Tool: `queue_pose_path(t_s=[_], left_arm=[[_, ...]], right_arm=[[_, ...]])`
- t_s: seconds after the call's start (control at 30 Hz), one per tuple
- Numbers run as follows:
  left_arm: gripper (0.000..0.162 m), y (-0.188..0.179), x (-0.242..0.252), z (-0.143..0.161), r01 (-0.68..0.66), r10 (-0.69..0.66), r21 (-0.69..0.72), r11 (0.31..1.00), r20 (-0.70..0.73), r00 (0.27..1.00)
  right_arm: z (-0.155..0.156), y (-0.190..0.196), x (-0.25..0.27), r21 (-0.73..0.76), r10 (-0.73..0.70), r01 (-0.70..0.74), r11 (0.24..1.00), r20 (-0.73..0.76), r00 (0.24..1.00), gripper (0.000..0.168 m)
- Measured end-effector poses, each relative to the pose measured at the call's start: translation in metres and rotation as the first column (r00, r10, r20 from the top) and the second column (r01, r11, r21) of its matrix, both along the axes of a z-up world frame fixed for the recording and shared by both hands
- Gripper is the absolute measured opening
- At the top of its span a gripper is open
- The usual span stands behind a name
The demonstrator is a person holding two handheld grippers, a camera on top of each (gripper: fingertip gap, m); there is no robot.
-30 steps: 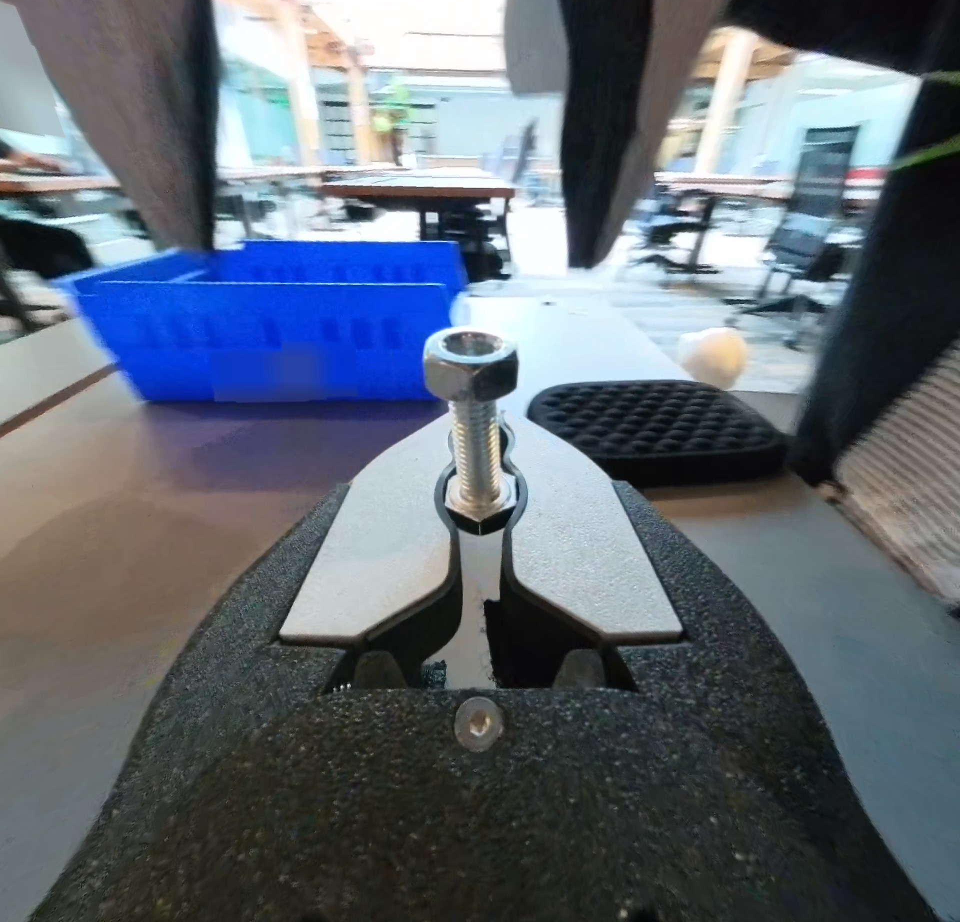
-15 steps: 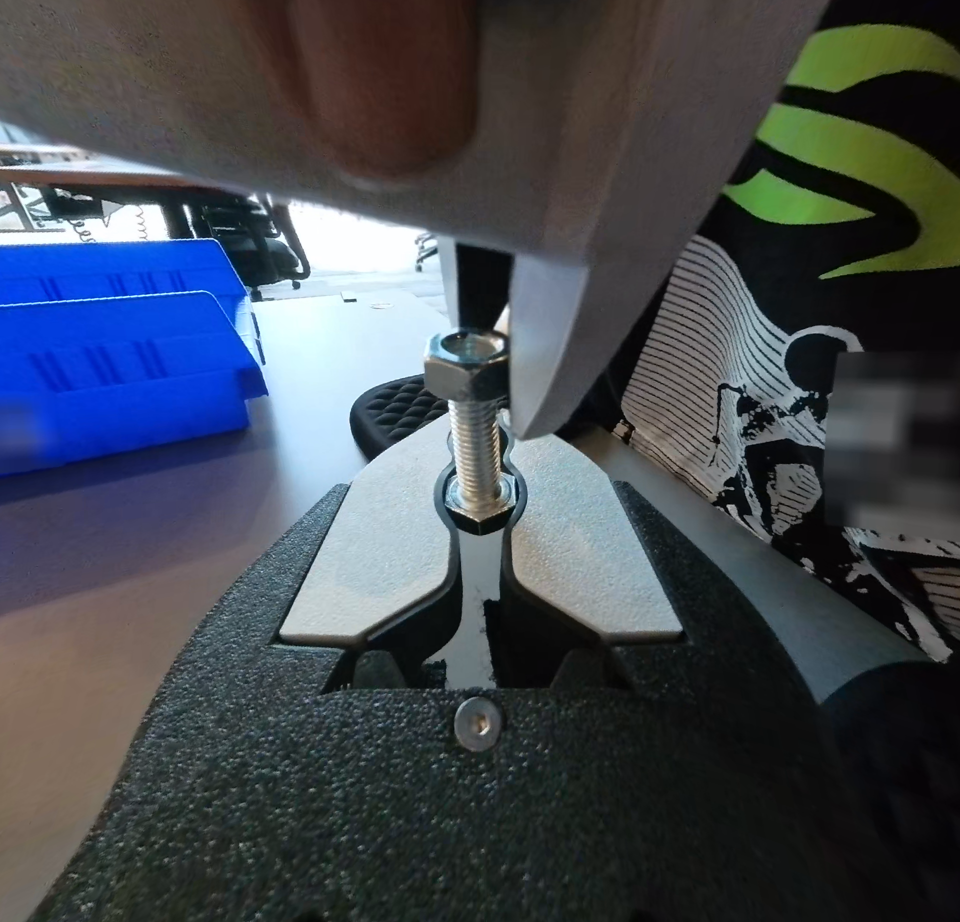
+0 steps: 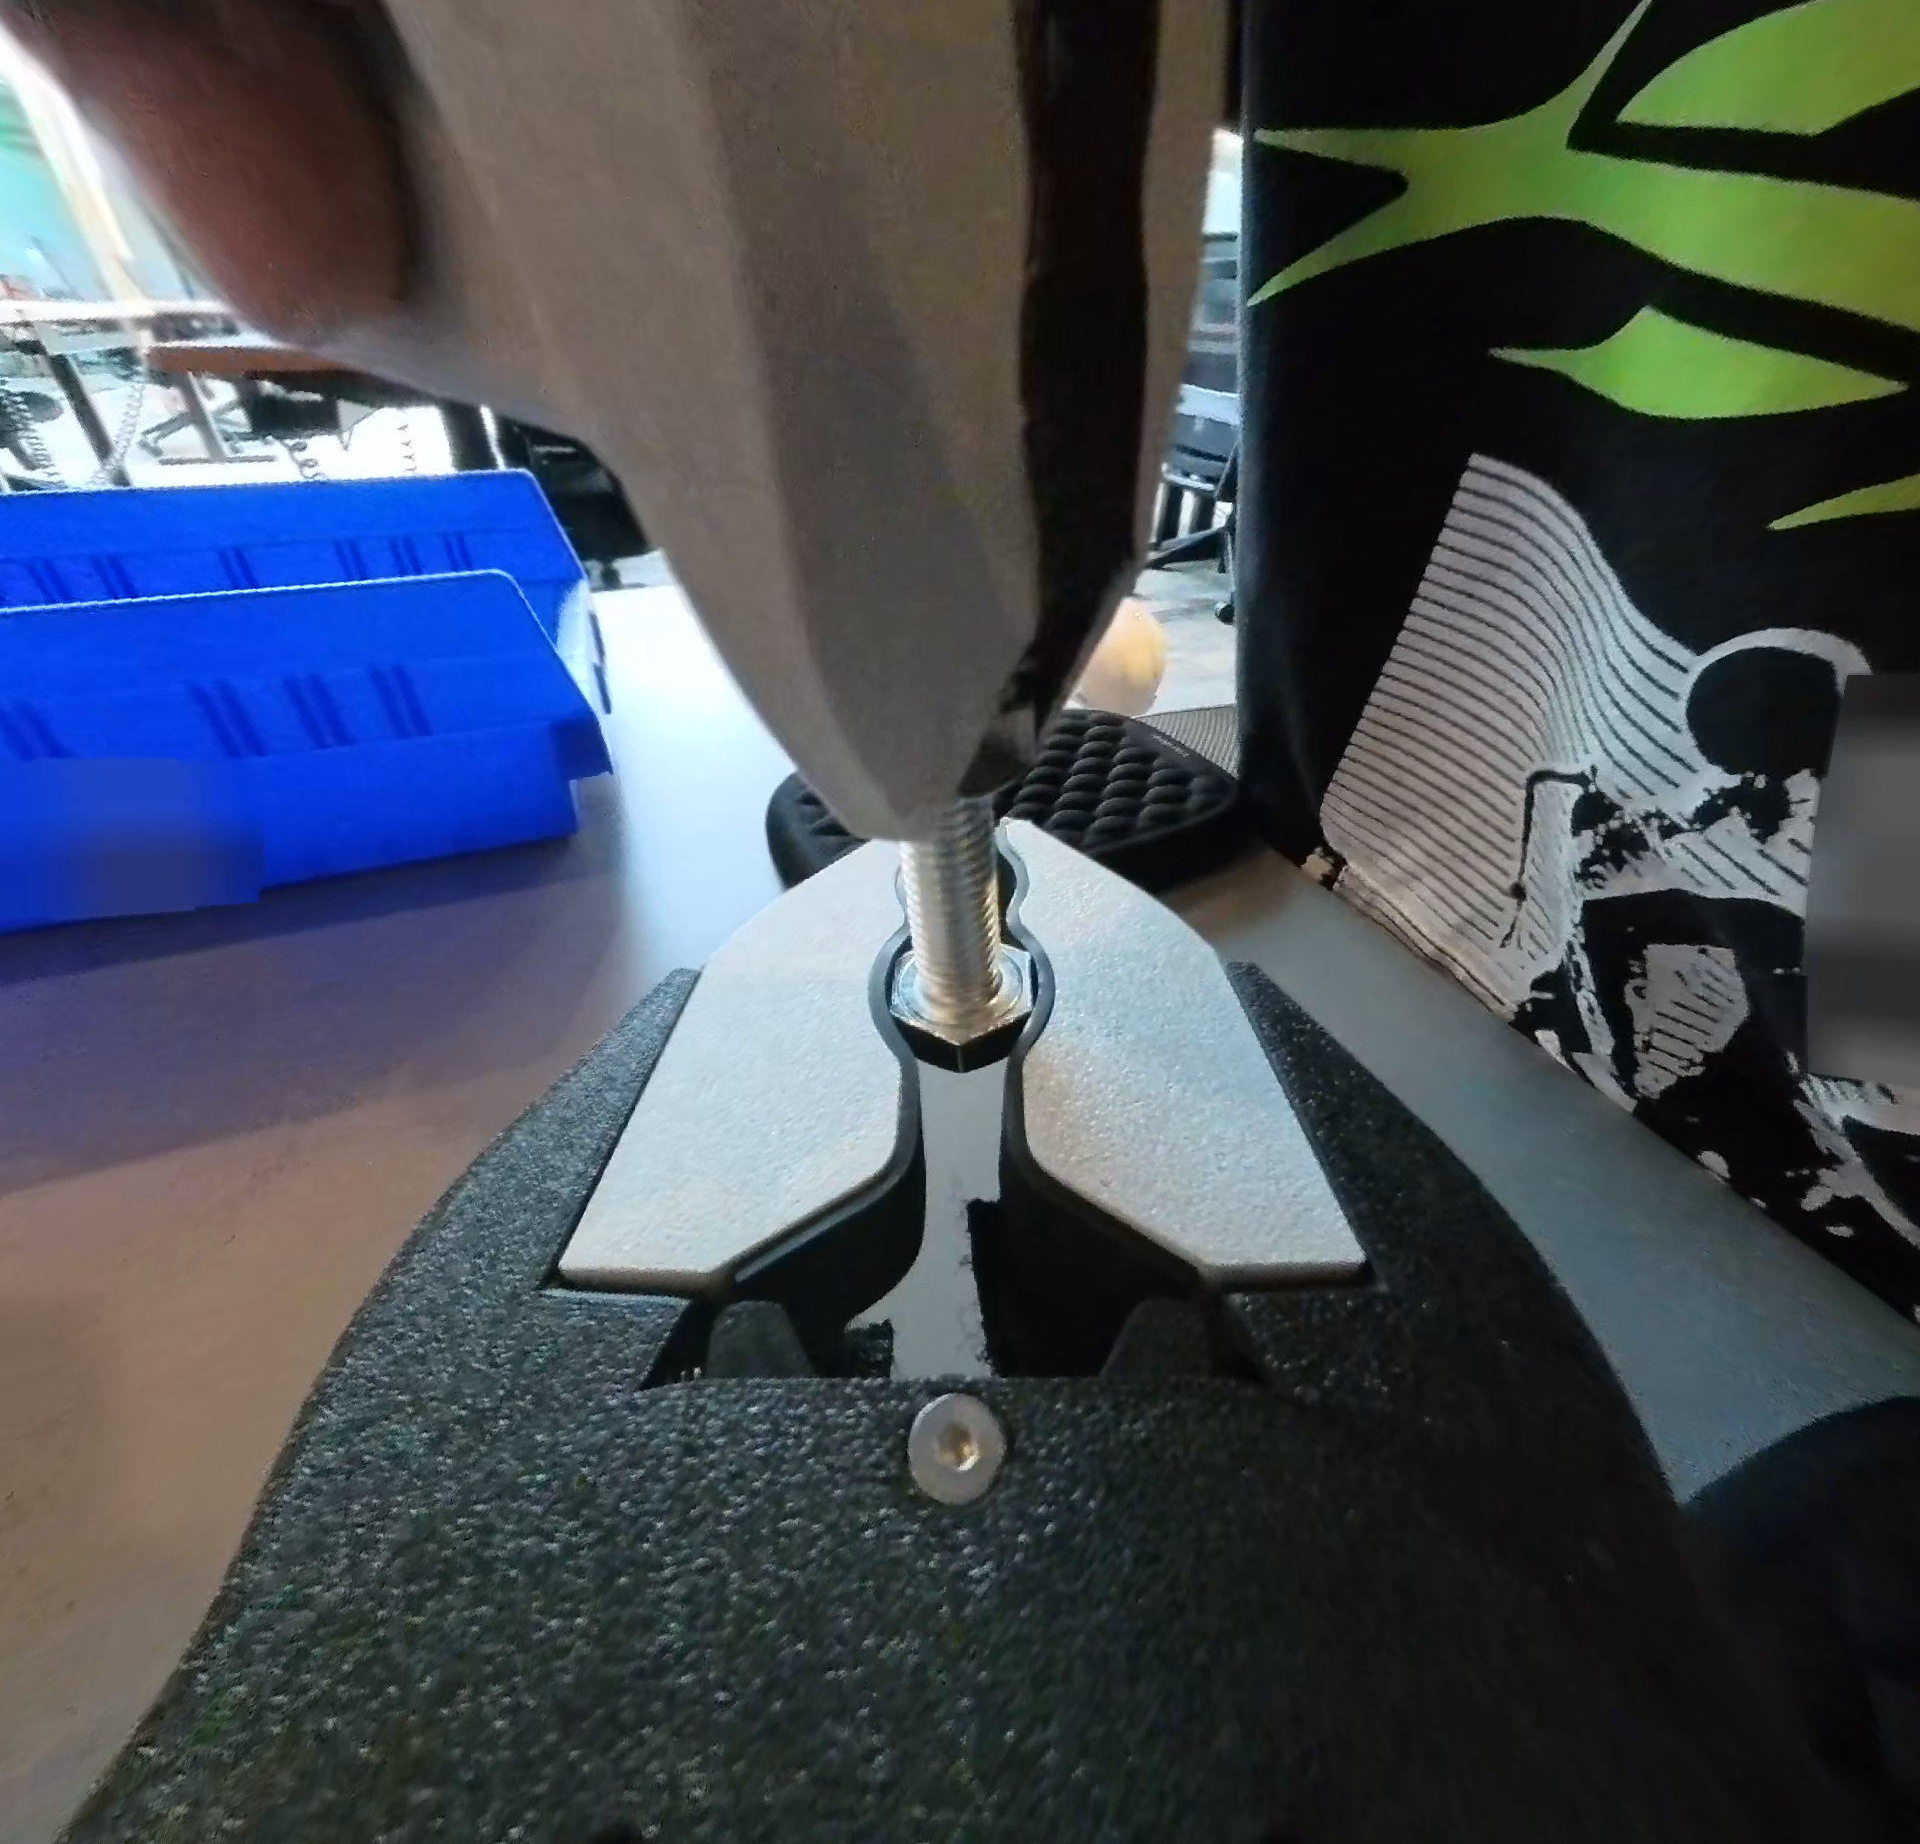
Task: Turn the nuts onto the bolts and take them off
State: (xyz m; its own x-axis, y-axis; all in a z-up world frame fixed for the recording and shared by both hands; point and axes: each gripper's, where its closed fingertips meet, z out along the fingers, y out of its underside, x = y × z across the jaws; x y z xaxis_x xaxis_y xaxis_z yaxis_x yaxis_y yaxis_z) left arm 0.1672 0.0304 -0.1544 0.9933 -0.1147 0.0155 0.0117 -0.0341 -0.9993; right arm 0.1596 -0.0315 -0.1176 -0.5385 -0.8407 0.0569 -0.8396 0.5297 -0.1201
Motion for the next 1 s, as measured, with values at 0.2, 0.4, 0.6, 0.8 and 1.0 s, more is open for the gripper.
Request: queue_pose_path(t_s=[0.2,0.4,0.6,0.8,1.0], left_arm=[[0.010,0.001,-0.001,-0.001,-0.013,0.013,-0.009,1.000,-0.003,1.000],[0.010,-0.001,0.001,0.002,0.007,-0.007,0.013,1.000,0.007,1.000],[0.010,-0.002,0.004,0.002,0.038,-0.038,0.021,0.999,0.007,0.999],[0.010,-0.002,0.006,0.002,0.051,-0.051,0.017,0.999,0.005,0.999],[0.010,-0.001,0.007,0.001,0.054,-0.054,0.011,0.998,0.000,0.999]], right_arm=[[-0.001,0.001,-0.002,0.022,-0.469,0.469,0.883,-0.001,0.883,0.017],[0.008,-0.007,-0.002,-0.050,-0.268,0.268,0.962,0.010,0.963,0.047],[0.024,-0.001,-0.007,-0.098,0.457,-0.460,0.882,-0.050,0.888,0.045],[0.009,-0.002,0.003,0.000,0.602,-0.603,0.798,0.037,0.798,0.032],[0.001,0.000,0.002,0.017,0.591,-0.593,0.805,0.050,0.805,0.017]])
